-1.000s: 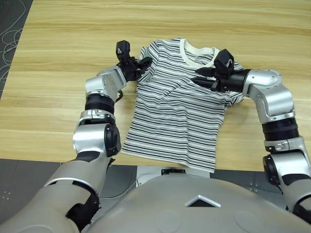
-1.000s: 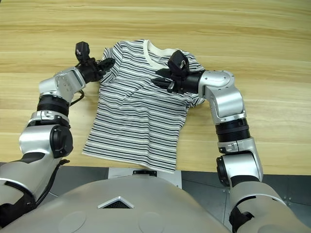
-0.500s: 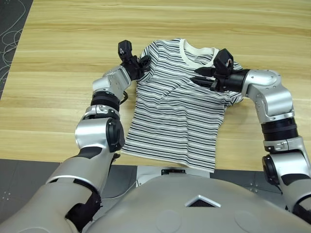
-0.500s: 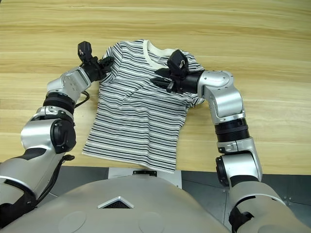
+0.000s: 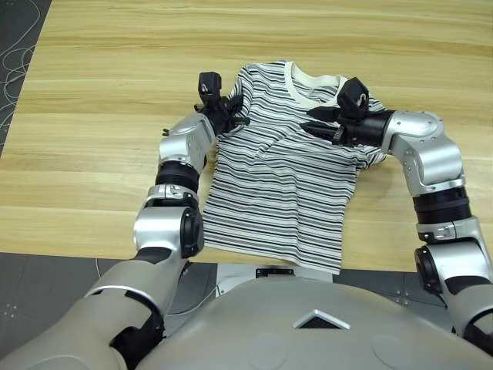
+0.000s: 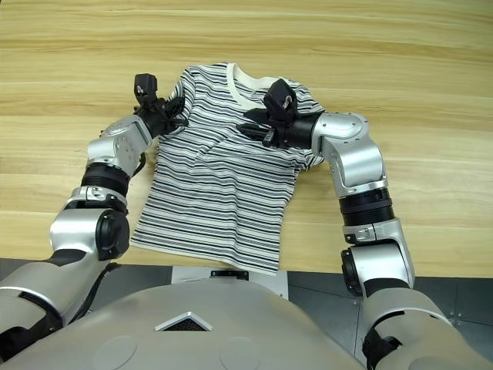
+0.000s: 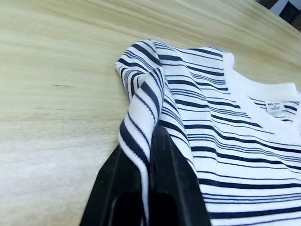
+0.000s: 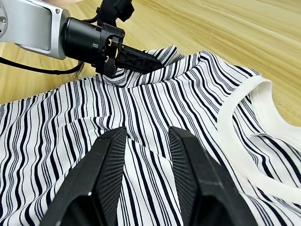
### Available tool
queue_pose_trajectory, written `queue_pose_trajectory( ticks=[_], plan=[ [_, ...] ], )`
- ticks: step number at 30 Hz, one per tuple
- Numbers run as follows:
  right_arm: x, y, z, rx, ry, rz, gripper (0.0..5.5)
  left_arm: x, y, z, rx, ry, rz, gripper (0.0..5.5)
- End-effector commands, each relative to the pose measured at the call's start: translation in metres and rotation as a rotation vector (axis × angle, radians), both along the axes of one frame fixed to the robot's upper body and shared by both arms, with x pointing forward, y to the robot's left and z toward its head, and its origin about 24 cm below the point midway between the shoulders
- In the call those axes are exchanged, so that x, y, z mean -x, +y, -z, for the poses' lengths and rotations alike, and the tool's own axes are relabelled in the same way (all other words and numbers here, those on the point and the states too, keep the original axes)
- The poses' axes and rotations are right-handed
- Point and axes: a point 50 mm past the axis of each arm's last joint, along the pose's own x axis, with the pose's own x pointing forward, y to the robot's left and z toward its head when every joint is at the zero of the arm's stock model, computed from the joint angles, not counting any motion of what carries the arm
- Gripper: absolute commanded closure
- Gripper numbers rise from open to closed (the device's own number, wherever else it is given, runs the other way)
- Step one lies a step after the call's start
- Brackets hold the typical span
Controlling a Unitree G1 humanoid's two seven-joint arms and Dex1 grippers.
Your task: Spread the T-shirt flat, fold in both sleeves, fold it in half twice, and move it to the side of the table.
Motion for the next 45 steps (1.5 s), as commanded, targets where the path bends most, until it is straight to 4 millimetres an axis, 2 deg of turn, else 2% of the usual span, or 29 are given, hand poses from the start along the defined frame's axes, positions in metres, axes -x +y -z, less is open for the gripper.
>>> queue_pose_trajectory(
  ticks=[1,5,11,19,28,37,45],
  plan=[
    [0.000,0.003,0.000,-0.011,-0.006,-0.005,3.88,0.007,-0.005,0.003,-0.058,-0.040,0.027,5.39],
    [-0.001,0.004,0.000,-0.015,-0.003,-0.008,3.88,0.005,-0.005,-0.004,-0.100,-0.116,0.000,5.39],
    [0.000,0.006,0.002,-0.018,0.000,-0.012,3.88,-0.005,0.006,-0.014,-0.127,-0.169,-0.109,5.39],
    [0.000,0.007,0.002,-0.024,0.001,-0.013,3.88,-0.003,-0.006,-0.021,-0.187,-0.283,-0.049,5.39],
    [0.000,0.008,0.002,-0.029,-0.002,-0.013,3.88,0.012,-0.024,-0.010,-0.316,-0.343,0.096,5.39],
    [0.000,0.009,0.001,-0.039,-0.004,-0.014,3.88,0.022,-0.030,0.004,-0.408,-0.333,0.187,5.39],
    [0.000,0.010,0.001,-0.041,-0.006,-0.016,3.88,0.035,-0.042,0.013,-0.419,-0.344,0.344,4.15]
  ],
)
